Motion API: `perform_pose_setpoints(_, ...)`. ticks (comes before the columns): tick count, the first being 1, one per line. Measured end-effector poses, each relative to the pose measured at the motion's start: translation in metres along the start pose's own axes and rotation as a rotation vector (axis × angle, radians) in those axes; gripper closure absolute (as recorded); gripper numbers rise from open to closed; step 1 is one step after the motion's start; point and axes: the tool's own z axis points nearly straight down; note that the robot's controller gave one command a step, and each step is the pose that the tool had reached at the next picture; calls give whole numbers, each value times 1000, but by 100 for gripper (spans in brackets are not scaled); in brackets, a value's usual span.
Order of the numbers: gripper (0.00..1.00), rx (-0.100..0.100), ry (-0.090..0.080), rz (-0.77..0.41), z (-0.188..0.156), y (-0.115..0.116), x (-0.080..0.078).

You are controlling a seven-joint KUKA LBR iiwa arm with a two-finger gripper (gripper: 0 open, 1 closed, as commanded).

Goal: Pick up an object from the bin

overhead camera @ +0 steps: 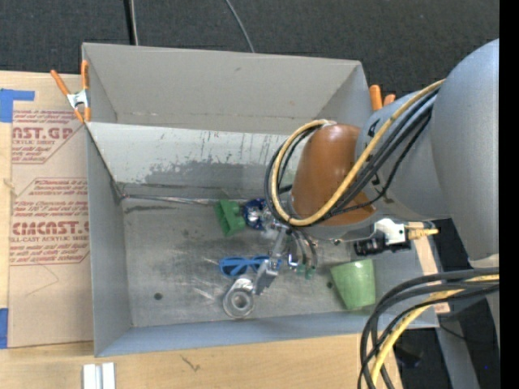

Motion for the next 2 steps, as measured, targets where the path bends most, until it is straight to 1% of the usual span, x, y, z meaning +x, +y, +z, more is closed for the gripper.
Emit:
perform_pose_setpoints(1,0,-2,-16,120,32,4,18)
perform_pose_setpoints(2,0,0,-7,119,27,4,14)
